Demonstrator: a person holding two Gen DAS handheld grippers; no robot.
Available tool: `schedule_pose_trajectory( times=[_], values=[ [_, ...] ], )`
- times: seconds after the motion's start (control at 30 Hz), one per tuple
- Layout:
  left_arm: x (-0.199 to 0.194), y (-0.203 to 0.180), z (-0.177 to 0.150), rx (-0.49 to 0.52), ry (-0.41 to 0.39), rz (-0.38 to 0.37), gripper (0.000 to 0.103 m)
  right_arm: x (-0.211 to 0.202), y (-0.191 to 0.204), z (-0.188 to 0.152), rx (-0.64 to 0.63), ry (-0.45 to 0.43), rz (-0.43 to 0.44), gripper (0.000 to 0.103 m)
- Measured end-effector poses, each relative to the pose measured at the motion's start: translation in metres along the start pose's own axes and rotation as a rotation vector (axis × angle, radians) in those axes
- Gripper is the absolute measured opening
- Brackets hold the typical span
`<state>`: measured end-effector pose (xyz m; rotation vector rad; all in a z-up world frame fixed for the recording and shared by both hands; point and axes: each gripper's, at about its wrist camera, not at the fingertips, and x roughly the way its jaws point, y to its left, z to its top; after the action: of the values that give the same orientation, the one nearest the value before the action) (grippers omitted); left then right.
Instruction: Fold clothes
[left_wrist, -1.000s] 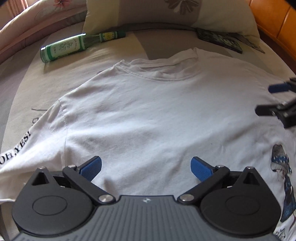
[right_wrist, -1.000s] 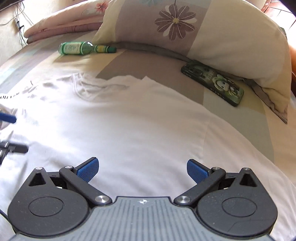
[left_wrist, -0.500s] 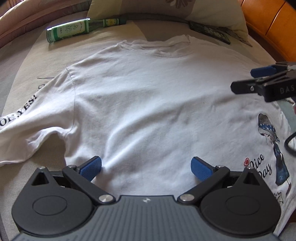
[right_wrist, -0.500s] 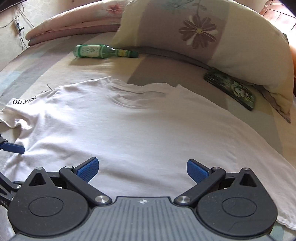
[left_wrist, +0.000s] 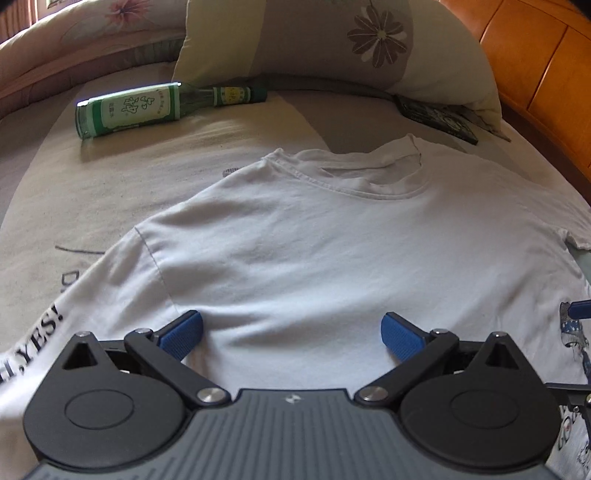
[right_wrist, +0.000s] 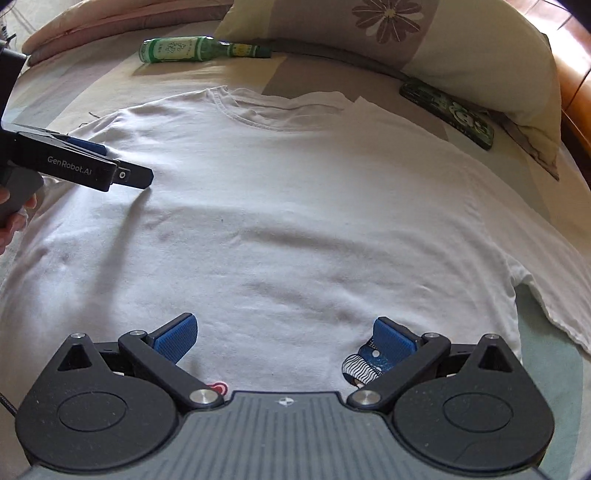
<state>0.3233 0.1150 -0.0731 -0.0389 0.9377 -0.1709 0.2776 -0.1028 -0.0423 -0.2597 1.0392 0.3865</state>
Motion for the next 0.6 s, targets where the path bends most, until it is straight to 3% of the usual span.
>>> schedule_pose_trajectory(
  times=[0.2,0.33,0.4,0.6],
  values=[
    [-0.002,0.008,0.023,0.015,0.031,-0.007,0.101,0.011,0.009,-0.004,0.088,0.013,-0.025,0.103],
    [-0.003,-0.002,0.04,-0.002,0.022,-0.135,0.102,0.009,0.009,-0.01,0.114,-0.016,-0.032,0.103],
    [0.009,-0.01,0.045,0.013,0.049,-0.159,0.102,0.009,0.009,-0.01,0.12,-0.021,-0.031,0.103],
    [0.043,-0.009,0.057,0.023,0.051,0.02,0.102,0.009,0.007,-0.007,0.12,-0.02,-0.024,0.103]
  ],
)
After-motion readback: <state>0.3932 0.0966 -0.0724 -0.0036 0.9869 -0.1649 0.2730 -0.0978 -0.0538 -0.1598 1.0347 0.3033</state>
